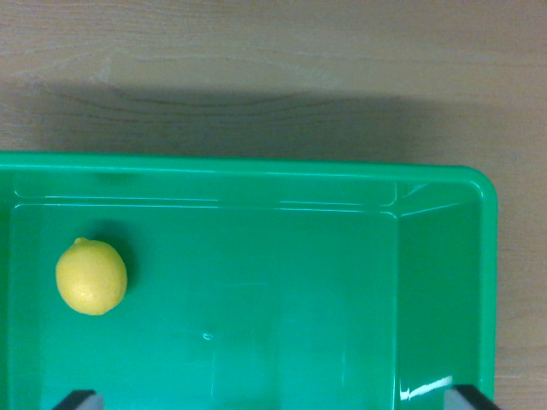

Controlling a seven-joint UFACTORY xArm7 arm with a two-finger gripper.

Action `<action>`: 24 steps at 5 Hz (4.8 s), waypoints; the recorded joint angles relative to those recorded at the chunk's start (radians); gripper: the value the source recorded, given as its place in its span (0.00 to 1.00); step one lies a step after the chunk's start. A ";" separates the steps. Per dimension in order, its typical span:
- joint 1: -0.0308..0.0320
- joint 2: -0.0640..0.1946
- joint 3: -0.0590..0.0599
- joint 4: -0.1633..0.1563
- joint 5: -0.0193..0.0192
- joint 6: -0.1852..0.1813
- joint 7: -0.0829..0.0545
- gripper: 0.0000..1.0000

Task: Pick fruit

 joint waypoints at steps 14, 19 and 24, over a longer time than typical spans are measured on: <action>0.0373 0.090 0.032 -0.146 0.0112 -0.213 -0.040 0.00; 0.0529 0.128 0.046 -0.208 0.0159 -0.302 -0.057 0.00; 0.0778 0.188 0.067 -0.305 0.0233 -0.445 -0.084 0.00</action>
